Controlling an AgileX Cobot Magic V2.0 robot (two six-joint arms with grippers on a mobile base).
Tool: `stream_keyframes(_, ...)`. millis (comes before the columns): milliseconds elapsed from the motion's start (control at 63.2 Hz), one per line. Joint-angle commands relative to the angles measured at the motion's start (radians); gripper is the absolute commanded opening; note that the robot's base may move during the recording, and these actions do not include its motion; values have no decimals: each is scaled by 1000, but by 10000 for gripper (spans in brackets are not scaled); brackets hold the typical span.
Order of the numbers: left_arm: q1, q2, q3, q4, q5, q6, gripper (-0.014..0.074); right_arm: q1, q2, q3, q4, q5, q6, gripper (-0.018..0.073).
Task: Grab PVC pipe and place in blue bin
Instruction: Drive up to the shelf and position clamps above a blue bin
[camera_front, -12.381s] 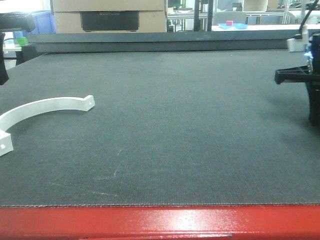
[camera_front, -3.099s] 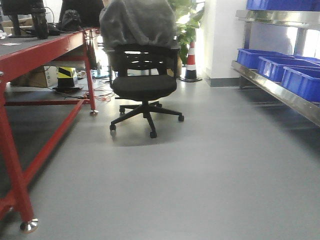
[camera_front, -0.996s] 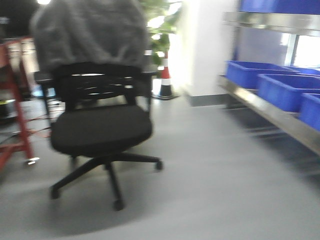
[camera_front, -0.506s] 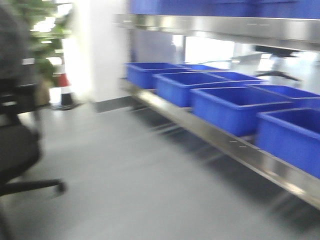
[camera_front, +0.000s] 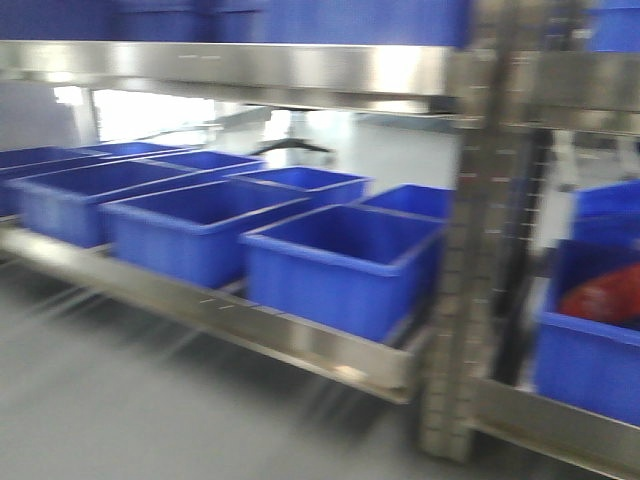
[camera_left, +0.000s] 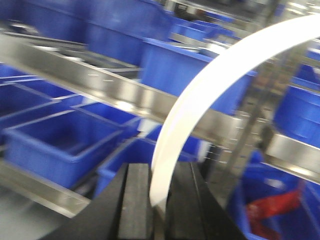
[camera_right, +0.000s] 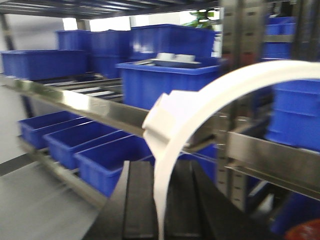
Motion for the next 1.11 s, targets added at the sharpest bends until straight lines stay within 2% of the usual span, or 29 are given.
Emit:
stream_keyframes(0,2,-6,-2,-5,-28,-5,-110,1,-3,4,-4,-29,-3,-167)
stream_keyframes(1091,2,-6,-2,-5,-28,-5,-110,1,-3,4,-4,-29,-3,-167)
